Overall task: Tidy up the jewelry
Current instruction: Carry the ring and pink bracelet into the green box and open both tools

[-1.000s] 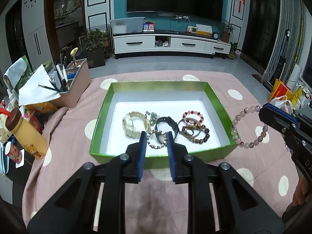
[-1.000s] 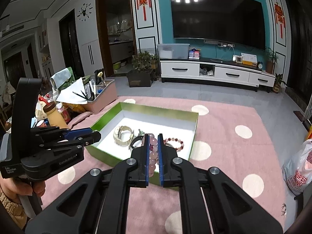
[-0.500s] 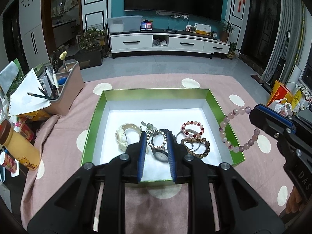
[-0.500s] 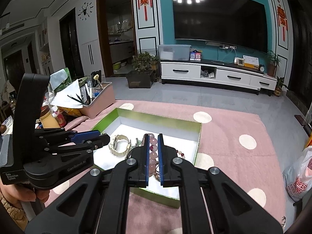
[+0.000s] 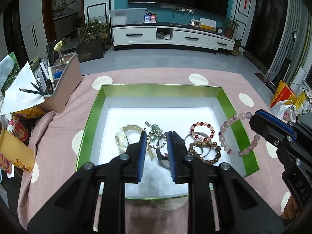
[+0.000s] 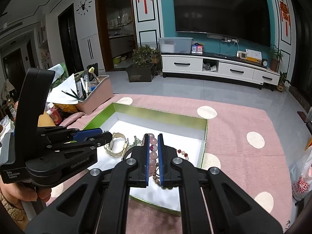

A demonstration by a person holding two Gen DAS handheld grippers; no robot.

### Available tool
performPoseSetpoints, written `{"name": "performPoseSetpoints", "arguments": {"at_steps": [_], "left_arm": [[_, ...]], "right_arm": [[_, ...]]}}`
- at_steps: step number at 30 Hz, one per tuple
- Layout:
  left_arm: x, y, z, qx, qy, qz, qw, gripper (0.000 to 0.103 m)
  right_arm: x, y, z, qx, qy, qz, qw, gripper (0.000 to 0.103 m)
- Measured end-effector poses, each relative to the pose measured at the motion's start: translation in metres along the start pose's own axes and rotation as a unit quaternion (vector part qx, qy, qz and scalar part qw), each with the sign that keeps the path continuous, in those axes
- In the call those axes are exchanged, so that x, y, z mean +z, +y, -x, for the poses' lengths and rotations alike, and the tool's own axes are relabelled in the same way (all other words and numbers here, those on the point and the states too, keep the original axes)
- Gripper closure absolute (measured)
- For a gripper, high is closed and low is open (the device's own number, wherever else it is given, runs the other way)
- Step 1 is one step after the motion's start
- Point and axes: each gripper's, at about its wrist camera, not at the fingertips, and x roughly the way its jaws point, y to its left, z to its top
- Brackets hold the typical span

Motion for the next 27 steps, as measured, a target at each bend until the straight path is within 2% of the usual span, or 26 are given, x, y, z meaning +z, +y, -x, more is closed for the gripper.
{"name": "performPoseSetpoints", "arguments": {"at_steps": [9,27], "left_arm": [[0.006,0.004,-0.020,0.000,0.018,0.004,0.9998,0.082],[0.030,0.030,-0.066,-0.034,0.071,0.055,0.9954,0.082]], "right_arm": [[0.001,-0.009,-0.025,0.007,0.024,-0.010,1.000,0.096],[0.017,-0.025,-0.077,0.020,0.075,-0.037,0.996,0.096]]}}
